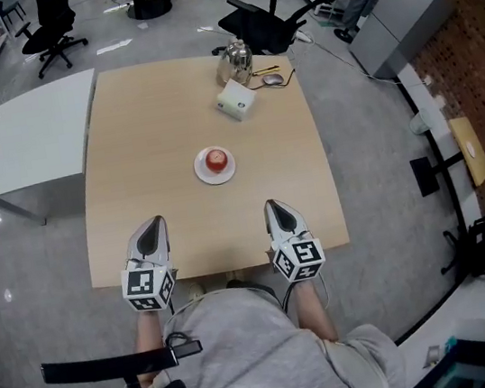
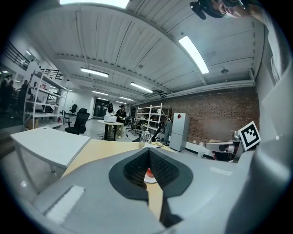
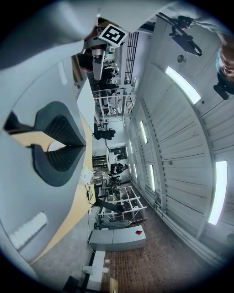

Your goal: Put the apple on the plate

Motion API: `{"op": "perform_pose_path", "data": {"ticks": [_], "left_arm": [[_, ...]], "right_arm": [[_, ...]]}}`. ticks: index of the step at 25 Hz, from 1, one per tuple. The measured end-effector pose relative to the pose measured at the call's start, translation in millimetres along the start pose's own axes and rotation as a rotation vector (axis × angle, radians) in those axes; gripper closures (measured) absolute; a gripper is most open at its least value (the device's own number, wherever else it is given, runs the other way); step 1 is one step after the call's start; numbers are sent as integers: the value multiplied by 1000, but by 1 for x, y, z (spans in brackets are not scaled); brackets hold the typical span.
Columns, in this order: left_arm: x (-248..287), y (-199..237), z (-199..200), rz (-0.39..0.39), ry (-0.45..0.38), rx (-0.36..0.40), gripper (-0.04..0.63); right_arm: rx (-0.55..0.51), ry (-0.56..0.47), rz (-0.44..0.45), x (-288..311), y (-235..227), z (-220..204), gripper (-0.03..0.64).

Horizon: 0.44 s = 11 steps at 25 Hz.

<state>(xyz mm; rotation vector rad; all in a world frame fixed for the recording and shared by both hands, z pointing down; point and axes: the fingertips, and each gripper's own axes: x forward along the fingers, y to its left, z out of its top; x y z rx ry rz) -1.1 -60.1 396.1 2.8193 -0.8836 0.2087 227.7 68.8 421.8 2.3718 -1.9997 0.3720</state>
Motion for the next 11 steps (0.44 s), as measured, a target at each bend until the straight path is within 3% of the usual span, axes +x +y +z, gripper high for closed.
{"op": "perform_pose_path", "data": {"ticks": [11], "left_arm": [[7,-4,-1,-9,5,5,575]], "right_arm": [[5,2,-1,3,-4,-1,611]]}}
